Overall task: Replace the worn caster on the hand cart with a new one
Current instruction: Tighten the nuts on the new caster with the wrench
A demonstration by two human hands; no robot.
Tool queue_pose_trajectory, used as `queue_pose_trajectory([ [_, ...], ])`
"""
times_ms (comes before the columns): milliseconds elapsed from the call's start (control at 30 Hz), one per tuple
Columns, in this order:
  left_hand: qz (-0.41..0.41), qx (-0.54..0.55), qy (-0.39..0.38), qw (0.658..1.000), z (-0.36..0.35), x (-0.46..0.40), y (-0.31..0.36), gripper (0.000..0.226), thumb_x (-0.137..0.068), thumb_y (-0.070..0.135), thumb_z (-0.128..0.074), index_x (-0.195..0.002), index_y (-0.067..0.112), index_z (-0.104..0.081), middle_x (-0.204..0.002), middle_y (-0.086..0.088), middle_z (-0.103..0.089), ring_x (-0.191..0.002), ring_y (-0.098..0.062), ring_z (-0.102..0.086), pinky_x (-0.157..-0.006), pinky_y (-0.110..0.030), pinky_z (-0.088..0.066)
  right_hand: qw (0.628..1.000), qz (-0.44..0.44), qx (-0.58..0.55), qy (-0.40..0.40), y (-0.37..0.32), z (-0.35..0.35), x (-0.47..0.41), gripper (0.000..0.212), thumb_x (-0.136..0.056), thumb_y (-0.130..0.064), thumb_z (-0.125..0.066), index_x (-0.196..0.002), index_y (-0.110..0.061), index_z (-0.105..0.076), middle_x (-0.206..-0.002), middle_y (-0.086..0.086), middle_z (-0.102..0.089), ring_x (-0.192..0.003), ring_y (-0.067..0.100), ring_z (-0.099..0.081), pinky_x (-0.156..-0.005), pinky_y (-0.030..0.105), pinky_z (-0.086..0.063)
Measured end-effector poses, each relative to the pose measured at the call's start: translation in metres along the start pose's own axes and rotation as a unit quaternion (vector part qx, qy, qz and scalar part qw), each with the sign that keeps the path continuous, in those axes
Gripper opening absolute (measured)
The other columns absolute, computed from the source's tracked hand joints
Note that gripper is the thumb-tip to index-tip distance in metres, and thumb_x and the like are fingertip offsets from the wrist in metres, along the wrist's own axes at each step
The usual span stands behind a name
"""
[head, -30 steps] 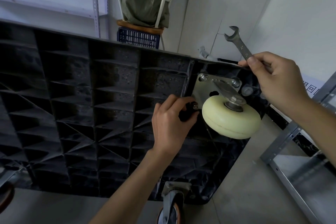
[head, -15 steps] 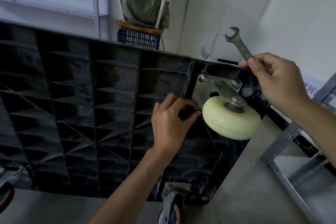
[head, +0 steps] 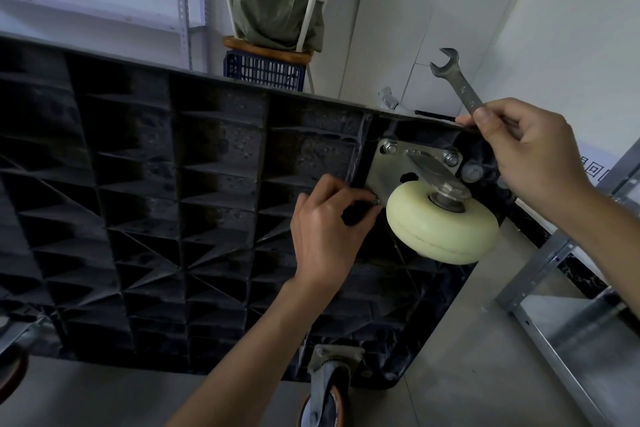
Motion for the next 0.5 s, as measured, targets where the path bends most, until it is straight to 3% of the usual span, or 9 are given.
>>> queue_pose_trajectory([
  [67,-0.014,-0.004,-0.01,1.0,-0.0018,0.0014,0.0012,0.024,-0.077,0.025,-0.088,-0.1,0.024,-0.08,-0.088,0.01,-0.058,-0.067,-0.008,-0.049,-0.072,-0.035,-0.044,1.0,0.002,0.004,0.0,-0.0015,-0.0003,0.0005,0.027,-0.102,-0.045,-0.05,-0.103,-0.031,-0.073,-0.085,-0.008,-0.074,-0.057,0.015,-0.056,-0.062,0.038,-0.043],
  [167,-0.01,0.015,-0.01,1.0,0.0,0.0021,0.0004,0.03,-0.077,0.026,-0.087,-0.105,0.023,-0.077,-0.09,0.011,-0.058,-0.07,-0.004,-0.049,-0.073,-0.035,-0.047,1.0,-0.002,0.001,-0.001,-0.002,-0.0006,0.0003,0.028,-0.102,-0.045,-0.05,-0.104,-0.029,-0.073,-0.092,-0.012,-0.075,-0.075,0.026,-0.065,-0.074,0.044,-0.051],
  [267,-0.003,0.023,0.003,1.0,0.002,0.0013,-0.0011,0.026,-0.075,0.034,-0.087,-0.097,0.023,-0.077,-0.09,0.012,-0.06,-0.072,0.001,-0.045,-0.074,-0.032,-0.047,1.0,-0.005,-0.001,0.003,-0.0014,0.0007,-0.0006,0.026,-0.103,-0.042,-0.051,-0.105,-0.029,-0.073,-0.096,-0.019,-0.074,-0.079,0.01,-0.066,-0.078,0.043,-0.052],
  [333,-0.001,0.016,0.005,1.0,0.0004,0.0015,-0.0009,0.021,-0.077,0.034,-0.086,-0.093,0.023,-0.078,-0.088,0.012,-0.06,-0.07,0.001,-0.044,-0.074,-0.033,-0.047,1.0,-0.006,0.001,0.003,0.0006,0.0007,-0.001,0.025,-0.104,-0.041,-0.051,-0.104,-0.029,-0.074,-0.084,-0.029,-0.071,-0.066,0.0,-0.061,-0.067,0.036,-0.047],
  [400,0.004,0.014,0.004,1.0,-0.0014,0.0017,-0.0016,0.019,-0.078,0.031,-0.087,-0.094,0.023,-0.079,-0.087,0.011,-0.059,-0.068,-0.002,-0.045,-0.072,-0.036,-0.048,1.0,-0.008,0.003,0.0,0.0024,0.0004,-0.0007,0.026,-0.105,-0.039,-0.051,-0.105,-0.026,-0.074,-0.069,-0.036,-0.063,-0.058,-0.005,-0.056,-0.06,0.03,-0.037],
  [500,-0.004,0.019,-0.004,1.0,-0.0033,0.003,0.0007,0.023,-0.078,0.024,-0.087,-0.101,0.023,-0.08,-0.089,0.01,-0.058,-0.068,-0.005,-0.047,-0.068,-0.041,-0.05,1.0,-0.007,0.007,0.001,0.0015,0.0004,-0.0004,0.028,-0.104,-0.042,-0.051,-0.105,-0.027,-0.074,-0.076,-0.035,-0.066,-0.066,-0.004,-0.06,-0.066,0.033,-0.044],
])
Point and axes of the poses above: each hand's wrist, its own x-axis away from the middle knuckle, its own z-axis out of the back of the hand, y = z × x, the point moved 10 cm from there along -x, towards the middle knuckle
